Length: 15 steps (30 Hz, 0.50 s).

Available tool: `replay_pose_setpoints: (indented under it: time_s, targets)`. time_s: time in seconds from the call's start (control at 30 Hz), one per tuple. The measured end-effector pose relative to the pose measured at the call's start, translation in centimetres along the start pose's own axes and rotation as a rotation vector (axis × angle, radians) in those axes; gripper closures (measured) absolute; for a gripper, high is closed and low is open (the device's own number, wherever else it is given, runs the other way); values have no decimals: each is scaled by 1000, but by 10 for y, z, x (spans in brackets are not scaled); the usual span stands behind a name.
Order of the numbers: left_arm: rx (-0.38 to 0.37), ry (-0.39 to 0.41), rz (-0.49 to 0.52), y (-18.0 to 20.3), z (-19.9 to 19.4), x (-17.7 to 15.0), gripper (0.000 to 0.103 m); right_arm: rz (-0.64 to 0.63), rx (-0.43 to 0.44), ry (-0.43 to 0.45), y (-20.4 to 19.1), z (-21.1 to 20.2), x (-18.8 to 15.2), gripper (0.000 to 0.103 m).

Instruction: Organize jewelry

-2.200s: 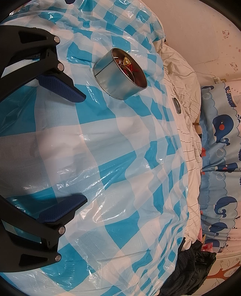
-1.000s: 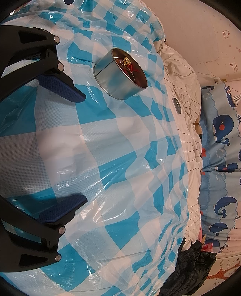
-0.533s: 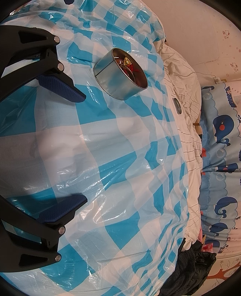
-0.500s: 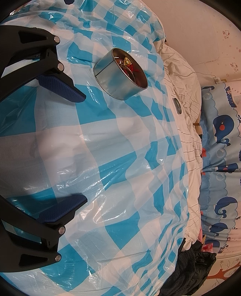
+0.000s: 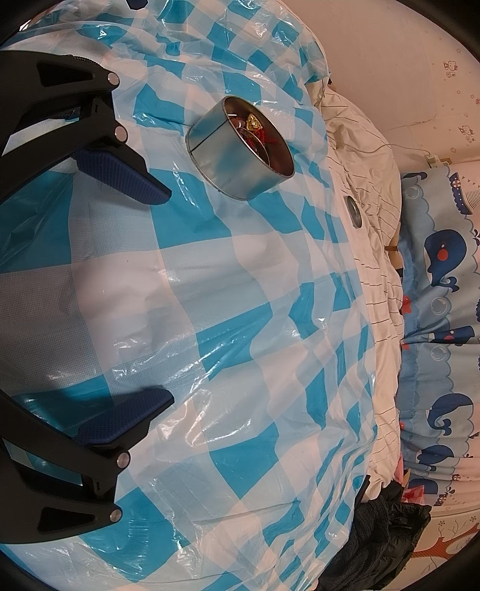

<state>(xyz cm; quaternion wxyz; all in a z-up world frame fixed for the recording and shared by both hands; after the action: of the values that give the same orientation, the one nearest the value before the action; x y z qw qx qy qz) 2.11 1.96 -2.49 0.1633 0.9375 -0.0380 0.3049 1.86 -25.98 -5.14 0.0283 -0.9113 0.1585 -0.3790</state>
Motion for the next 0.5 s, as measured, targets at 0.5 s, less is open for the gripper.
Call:
replay_pose_setpoints:
  time_s: [0.5]
  targets:
    - [4,-3,2,0,-1,-1,11,0,0,0,-1,1,0,7]
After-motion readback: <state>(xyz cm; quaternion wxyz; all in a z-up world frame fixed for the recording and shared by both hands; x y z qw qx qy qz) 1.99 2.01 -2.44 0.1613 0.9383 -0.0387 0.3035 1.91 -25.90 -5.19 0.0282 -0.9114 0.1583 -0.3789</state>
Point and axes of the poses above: each gripper's, at about its wrist camera, not at the fingertips, and z roughly the way its jaws point, y to its right, x to its top, the point moved 5 cm from there along z, roughly the way its jaws point, and after that the axes turned 4 degrees about z, right-handed, at the moved point
